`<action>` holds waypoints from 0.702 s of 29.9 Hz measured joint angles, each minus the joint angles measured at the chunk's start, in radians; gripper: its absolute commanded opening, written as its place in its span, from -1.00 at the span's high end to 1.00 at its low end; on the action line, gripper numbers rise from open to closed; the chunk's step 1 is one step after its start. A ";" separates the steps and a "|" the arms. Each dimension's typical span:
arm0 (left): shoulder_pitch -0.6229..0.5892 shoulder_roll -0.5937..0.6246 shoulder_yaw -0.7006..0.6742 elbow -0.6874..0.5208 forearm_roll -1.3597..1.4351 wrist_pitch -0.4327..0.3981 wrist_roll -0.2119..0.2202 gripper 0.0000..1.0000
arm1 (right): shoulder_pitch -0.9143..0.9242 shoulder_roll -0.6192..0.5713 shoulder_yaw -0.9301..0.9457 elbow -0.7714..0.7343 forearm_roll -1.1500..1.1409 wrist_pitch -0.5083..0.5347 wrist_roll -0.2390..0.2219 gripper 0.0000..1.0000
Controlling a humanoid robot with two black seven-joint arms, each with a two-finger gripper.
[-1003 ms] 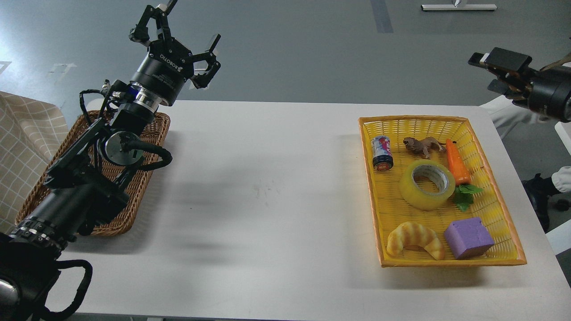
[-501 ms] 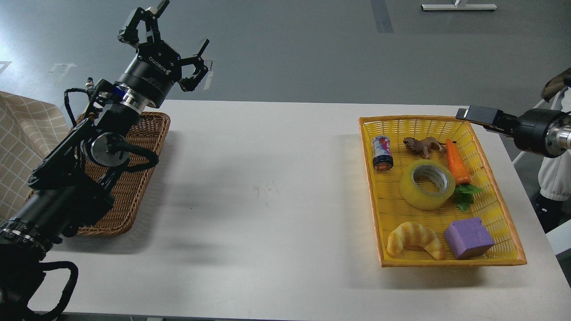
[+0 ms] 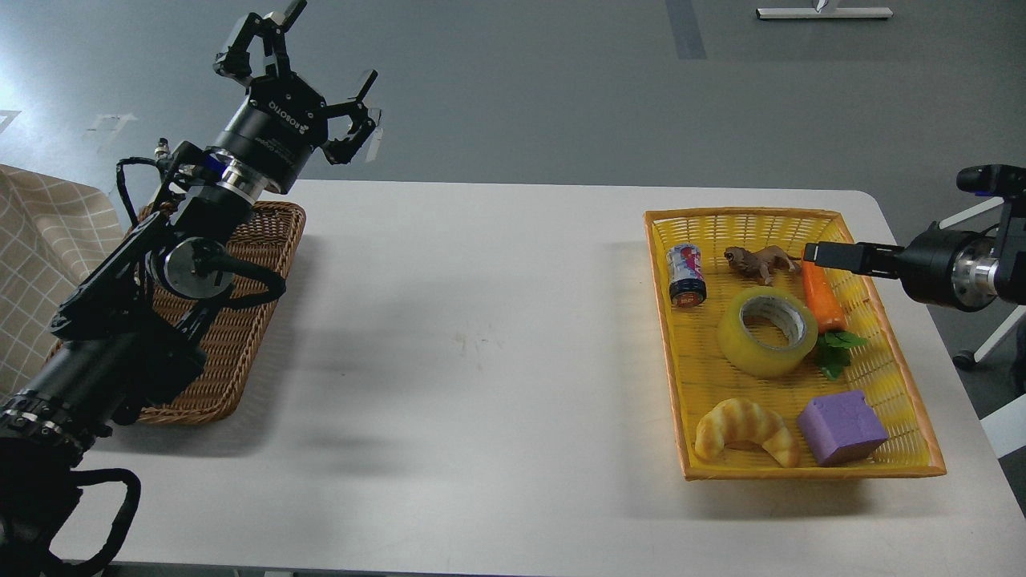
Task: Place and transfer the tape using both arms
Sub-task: 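Reach the right gripper down into the yellow basket toward the tape roll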
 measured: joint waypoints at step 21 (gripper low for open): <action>-0.003 0.002 0.000 0.005 0.002 0.000 0.000 -0.96 | -0.014 0.099 -0.072 0.004 -0.263 0.000 -0.007 -0.96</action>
